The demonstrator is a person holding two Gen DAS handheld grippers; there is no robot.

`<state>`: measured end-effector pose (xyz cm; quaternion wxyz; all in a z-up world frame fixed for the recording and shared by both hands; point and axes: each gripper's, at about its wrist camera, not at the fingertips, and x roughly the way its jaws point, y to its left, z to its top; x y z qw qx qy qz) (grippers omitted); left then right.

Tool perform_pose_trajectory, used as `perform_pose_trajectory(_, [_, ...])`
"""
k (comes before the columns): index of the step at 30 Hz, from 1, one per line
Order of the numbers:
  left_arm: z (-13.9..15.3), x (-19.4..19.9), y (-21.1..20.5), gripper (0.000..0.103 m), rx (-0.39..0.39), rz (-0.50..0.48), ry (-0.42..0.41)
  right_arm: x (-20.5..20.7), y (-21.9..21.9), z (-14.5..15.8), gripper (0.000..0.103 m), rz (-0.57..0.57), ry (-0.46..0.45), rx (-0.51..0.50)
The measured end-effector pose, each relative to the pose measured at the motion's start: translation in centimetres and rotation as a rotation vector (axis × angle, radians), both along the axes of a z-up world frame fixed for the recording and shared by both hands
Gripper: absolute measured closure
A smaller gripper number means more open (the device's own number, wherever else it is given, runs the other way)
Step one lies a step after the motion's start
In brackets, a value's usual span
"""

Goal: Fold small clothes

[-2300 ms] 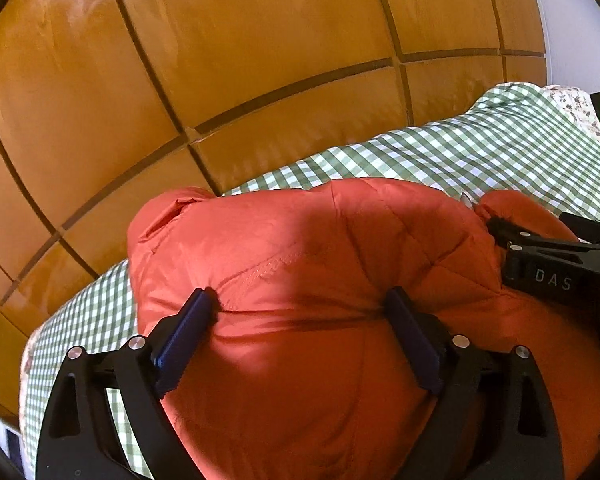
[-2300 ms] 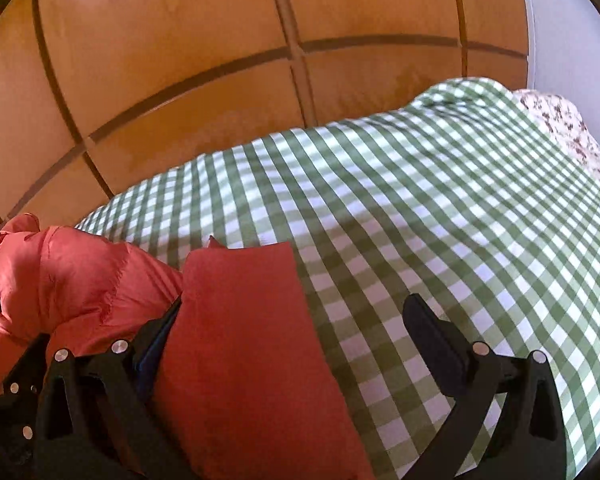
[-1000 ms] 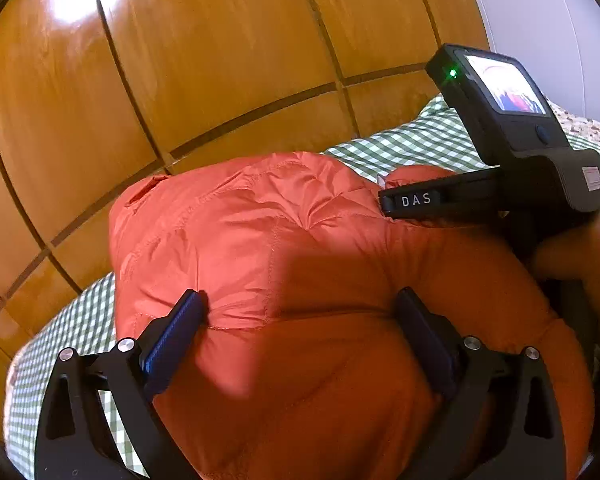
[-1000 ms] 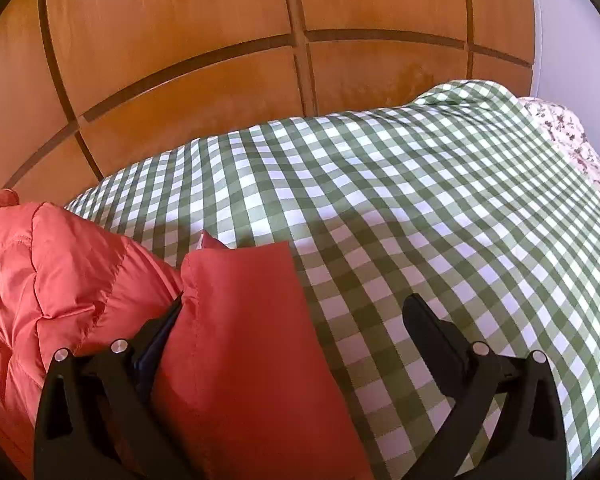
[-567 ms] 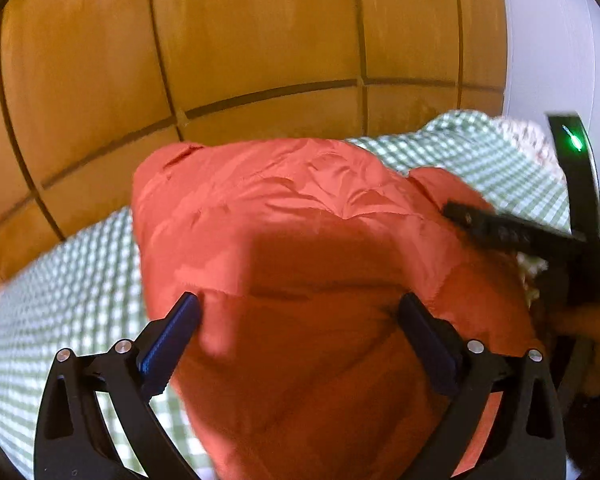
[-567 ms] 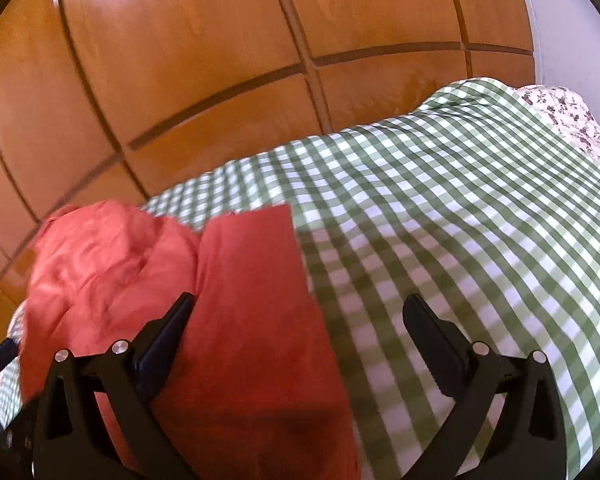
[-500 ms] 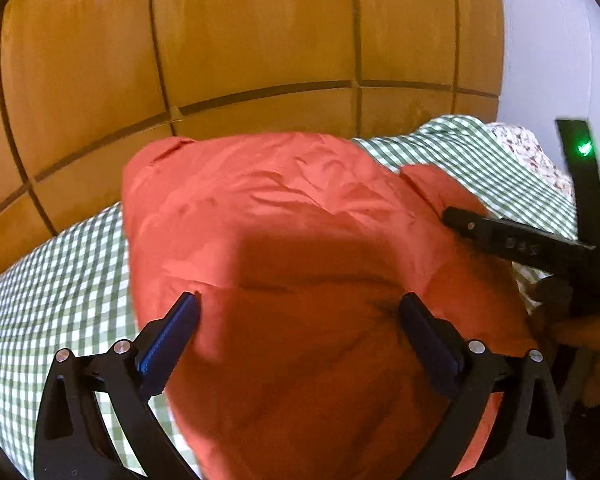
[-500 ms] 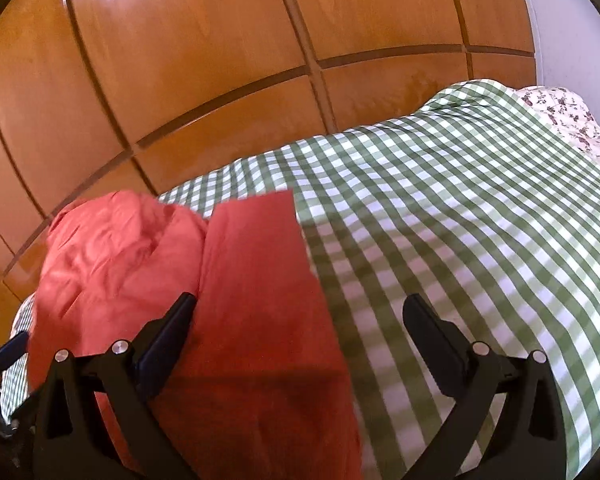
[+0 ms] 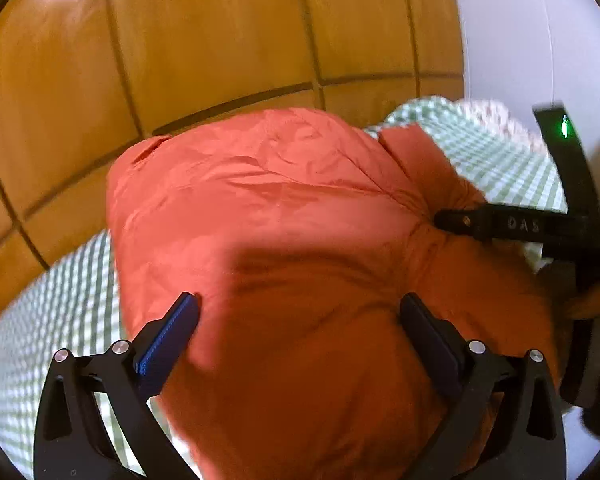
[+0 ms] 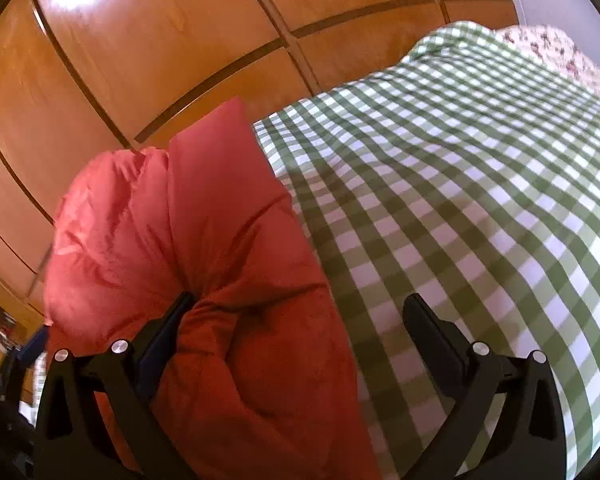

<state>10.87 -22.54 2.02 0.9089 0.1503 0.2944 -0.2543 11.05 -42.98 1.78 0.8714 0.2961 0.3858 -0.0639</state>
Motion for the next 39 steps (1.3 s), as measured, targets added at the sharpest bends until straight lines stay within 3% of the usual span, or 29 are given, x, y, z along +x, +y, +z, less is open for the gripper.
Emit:
perform_pose_trajectory(4, [0.6,0.7,4.9,0.004,-0.171,0.126,0.071,-0.4,-0.2,0.9,0.002,0.039,0.024,0.018])
perform_pose_trajectory(7, [-0.1,2.1,8.0,0.004,-0.302,0.169,0.21,-0.5,-0.6,0.9,0.002,0.062,0.041,0.056])
perform_pose_trajectory(10, [-1.4,3.2,10.4,0.004,-0.443,0.182,0.363,0.0,-1.3,0.0,0.002,0.087,0.075,0.151])
perform_pose_trajectory(14, [-2.8,3.8,11.9,0.004,-0.55,0.171,0.491,0.2,-2.4,-1.9,0.002,0.118,0.117,0.355])
perform_pose_trajectory(18, [-4.8,4.0,12.3,0.004,-0.622,0.109,0.626,1.0,-2.8,-2.4,0.002,0.175,0.124,0.383])
perform_pose_trajectory(20, [-5.4,3.9,12.3,0.003,-0.64,0.087,0.669,1.9,-2.8,-2.6,0.002,0.209,0.121,0.391])
perform_pose_trajectory(30, [-5.7,4.4,11.2,0.003,-0.634,0.064,0.686,5.9,-0.8,-3.5,0.002,0.307,0.069,0.441])
perform_pose_trajectory(34, [-4.0,5.9,10.9,0.014,-0.591,0.041,0.648,6.0,0.7,-3.4,0.006,0.342,0.046,0.457])
perform_pose_trajectory(39, [-2.0,7.6,11.6,0.02,-0.52,0.033,0.581,6.6,2.7,-3.8,0.011,0.318,-0.012,0.478])
